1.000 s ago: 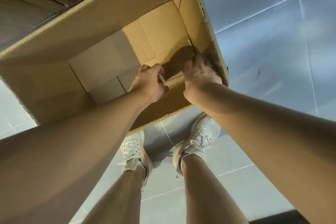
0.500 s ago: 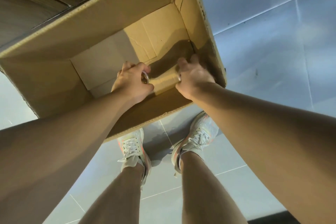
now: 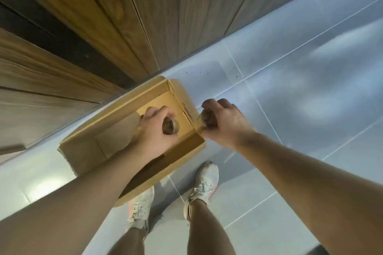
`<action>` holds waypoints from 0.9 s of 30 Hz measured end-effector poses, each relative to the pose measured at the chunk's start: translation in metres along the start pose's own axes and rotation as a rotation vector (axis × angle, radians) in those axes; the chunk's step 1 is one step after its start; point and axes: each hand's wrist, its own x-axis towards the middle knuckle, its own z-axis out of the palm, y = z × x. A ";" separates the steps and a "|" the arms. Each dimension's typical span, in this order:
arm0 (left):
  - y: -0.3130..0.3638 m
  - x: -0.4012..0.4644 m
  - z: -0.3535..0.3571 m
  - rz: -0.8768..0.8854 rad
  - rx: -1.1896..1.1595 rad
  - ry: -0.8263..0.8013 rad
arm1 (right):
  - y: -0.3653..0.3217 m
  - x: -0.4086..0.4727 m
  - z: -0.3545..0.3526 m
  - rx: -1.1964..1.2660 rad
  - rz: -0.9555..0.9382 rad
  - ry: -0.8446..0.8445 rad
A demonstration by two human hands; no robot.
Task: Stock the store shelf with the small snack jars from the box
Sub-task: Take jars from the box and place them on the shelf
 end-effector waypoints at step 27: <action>0.407 -0.448 -0.354 0.928 0.229 -0.006 | -0.183 -0.563 -0.339 0.275 0.239 0.808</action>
